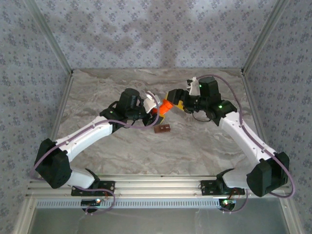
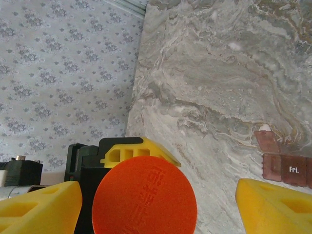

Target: Sort the pills into containers

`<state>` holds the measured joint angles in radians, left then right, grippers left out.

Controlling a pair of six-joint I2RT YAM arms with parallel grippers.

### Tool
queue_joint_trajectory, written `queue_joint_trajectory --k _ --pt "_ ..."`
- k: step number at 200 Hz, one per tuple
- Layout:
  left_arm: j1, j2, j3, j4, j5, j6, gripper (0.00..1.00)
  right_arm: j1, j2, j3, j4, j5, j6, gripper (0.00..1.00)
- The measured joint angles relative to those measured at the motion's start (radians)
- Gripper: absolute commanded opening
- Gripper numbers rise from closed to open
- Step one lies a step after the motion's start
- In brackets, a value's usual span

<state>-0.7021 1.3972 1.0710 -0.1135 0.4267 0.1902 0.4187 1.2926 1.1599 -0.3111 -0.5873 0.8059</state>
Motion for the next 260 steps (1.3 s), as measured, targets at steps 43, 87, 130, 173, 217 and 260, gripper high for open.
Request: queue_joint_trajectory --k 43,87,130,173,217,260 --pt "0.000 0.000 0.000 0.002 0.000 0.000 0.00 0.024 0.029 0.029 0.003 0.007 0.005 0.66" --pt "0.000 0.000 0.000 0.001 0.000 0.000 0.00 0.025 0.031 0.029 0.004 -0.001 0.006 0.48" --pt "0.000 0.000 0.001 0.001 -0.001 0.000 0.00 -0.010 0.054 0.029 0.032 -0.118 -0.182 0.49" --pt "-0.001 0.000 0.002 -0.002 0.005 0.004 0.00 -0.063 0.087 0.031 0.048 -0.301 -0.527 0.52" --pt "0.000 0.000 0.002 -0.002 0.004 0.003 0.00 -0.079 0.106 -0.013 0.127 -0.347 -0.523 0.84" --pt "0.003 0.000 0.002 0.000 0.000 0.003 0.00 -0.121 0.005 -0.094 0.188 -0.226 -0.221 0.85"
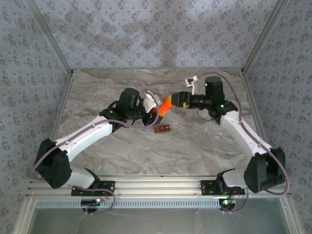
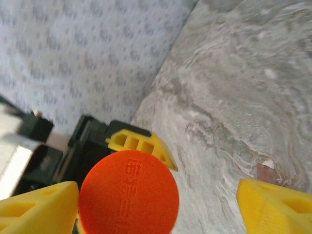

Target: Sort the pills into containers

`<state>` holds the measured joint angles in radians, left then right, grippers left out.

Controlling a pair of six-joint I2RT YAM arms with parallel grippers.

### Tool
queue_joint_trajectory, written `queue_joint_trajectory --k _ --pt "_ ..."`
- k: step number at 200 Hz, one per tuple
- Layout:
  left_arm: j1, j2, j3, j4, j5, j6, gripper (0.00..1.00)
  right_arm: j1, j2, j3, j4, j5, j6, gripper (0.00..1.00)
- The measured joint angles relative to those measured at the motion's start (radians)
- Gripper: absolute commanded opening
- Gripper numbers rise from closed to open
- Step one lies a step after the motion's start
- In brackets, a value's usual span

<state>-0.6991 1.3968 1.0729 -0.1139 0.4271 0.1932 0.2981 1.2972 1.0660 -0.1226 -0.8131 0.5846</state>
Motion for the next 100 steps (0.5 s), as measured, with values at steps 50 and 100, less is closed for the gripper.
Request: queue_joint_trajectory --k 50,100 --pt "0.003 0.000 0.000 0.000 0.000 0.001 0.00 0.035 -0.116 0.000 -0.076 0.237 0.257 0.88" --pt "0.003 0.000 0.005 -0.003 0.001 0.001 0.00 0.125 -0.063 0.062 -0.141 0.333 0.301 0.89"
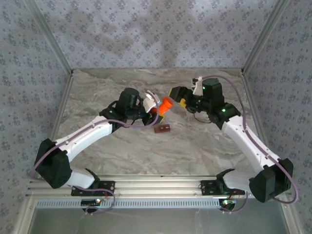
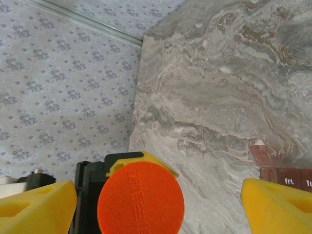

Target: Sort the pills into containers

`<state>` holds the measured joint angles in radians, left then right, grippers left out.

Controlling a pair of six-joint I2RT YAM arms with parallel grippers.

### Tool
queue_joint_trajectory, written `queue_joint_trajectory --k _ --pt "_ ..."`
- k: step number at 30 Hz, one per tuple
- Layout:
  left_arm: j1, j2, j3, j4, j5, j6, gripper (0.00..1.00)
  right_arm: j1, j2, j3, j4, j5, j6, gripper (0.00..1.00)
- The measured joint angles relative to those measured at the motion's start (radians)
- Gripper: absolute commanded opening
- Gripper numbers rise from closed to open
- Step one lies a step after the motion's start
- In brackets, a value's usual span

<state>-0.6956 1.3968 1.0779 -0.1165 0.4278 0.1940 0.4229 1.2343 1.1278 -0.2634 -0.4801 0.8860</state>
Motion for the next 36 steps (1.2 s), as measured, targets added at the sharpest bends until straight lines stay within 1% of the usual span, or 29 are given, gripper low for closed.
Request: queue_joint_trajectory --k 5,10,12,13,15,18,21,24,26,30,33,34,36 --pt "0.000 0.000 0.011 0.001 0.003 0.000 0.00 0.043 0.046 0.023 -0.003 0.021 0.000 0.86" --pt "0.000 0.000 0.013 -0.001 0.003 0.000 0.00 0.056 0.056 0.024 -0.003 0.021 0.001 0.79" --pt "0.000 0.000 0.013 -0.004 0.003 0.000 0.00 0.061 0.058 0.027 -0.003 0.021 0.001 0.73" --pt "0.000 0.000 0.013 -0.004 0.003 0.000 0.00 0.063 0.060 0.028 -0.002 0.021 -0.001 0.67" --pt "0.000 0.000 0.013 -0.010 0.003 0.000 0.00 0.064 0.061 0.031 0.001 0.018 -0.003 0.59" --pt "0.000 0.000 0.013 -0.017 0.003 0.000 0.00 0.069 0.061 0.036 0.005 0.010 -0.004 0.51" --pt "0.000 0.000 0.013 -0.020 0.003 0.000 0.00 0.068 0.061 0.036 0.005 0.002 -0.010 0.47" --pt "0.000 0.000 0.013 -0.019 0.003 0.000 0.00 0.055 0.066 0.036 0.011 -0.036 -0.050 0.46" --pt "0.000 0.000 0.013 -0.020 0.002 0.000 0.00 0.037 0.080 0.036 0.031 -0.086 -0.124 0.50" --pt "0.005 0.000 0.013 -0.023 0.003 0.004 0.00 -0.002 0.095 -0.005 0.130 -0.235 -0.361 0.50" --pt "0.004 0.000 0.013 -0.031 0.002 0.005 0.00 -0.041 0.122 -0.030 0.206 -0.358 -0.447 0.54" --pt "0.004 0.001 0.013 -0.032 -0.002 0.004 0.00 -0.052 0.138 -0.035 0.234 -0.395 -0.454 0.60" --pt "0.006 0.002 0.013 -0.042 -0.005 0.003 0.00 -0.058 0.159 -0.048 0.277 -0.424 -0.465 0.75"
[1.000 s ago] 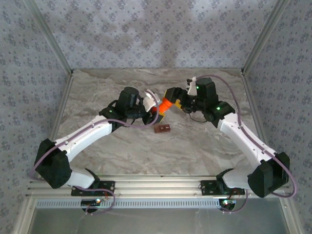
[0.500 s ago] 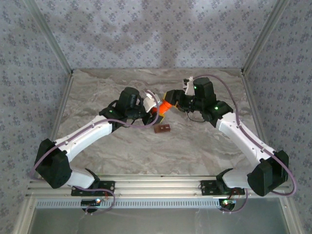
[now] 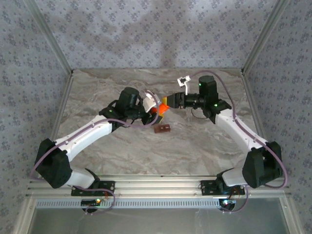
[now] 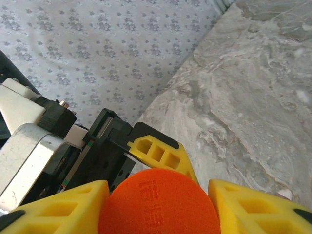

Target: Sort the pills into containers

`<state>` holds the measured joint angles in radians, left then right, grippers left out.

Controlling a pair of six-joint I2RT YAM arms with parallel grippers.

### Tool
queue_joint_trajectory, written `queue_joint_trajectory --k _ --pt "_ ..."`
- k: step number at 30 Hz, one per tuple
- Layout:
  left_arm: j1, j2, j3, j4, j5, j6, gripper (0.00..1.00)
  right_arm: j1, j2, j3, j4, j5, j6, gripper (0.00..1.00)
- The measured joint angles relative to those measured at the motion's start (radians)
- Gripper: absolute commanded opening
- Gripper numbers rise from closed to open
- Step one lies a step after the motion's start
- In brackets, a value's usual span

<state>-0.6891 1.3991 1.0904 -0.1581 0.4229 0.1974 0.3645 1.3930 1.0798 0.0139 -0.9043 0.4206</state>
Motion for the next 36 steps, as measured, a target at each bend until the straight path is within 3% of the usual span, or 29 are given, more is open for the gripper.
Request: queue_joint_trajectory --k 4,8,15,24,36 --pt "0.001 0.000 0.000 0.002 0.000 0.000 0.00 -0.019 0.003 -0.031 0.028 0.000 0.046 0.85" --pt "0.002 0.000 0.000 0.004 0.000 -0.003 0.00 -0.051 -0.046 -0.061 0.059 0.043 0.217 0.86" --pt "0.002 -0.002 0.002 0.006 0.009 -0.003 0.00 -0.099 -0.177 -0.100 0.013 0.239 0.467 0.86" --pt "0.002 -0.002 0.008 0.013 0.012 -0.003 0.00 -0.010 -0.178 -0.004 -0.184 0.375 0.485 0.90" --pt "0.003 -0.002 0.011 0.011 0.011 -0.003 0.00 0.092 -0.093 0.069 -0.228 0.421 0.481 0.78"
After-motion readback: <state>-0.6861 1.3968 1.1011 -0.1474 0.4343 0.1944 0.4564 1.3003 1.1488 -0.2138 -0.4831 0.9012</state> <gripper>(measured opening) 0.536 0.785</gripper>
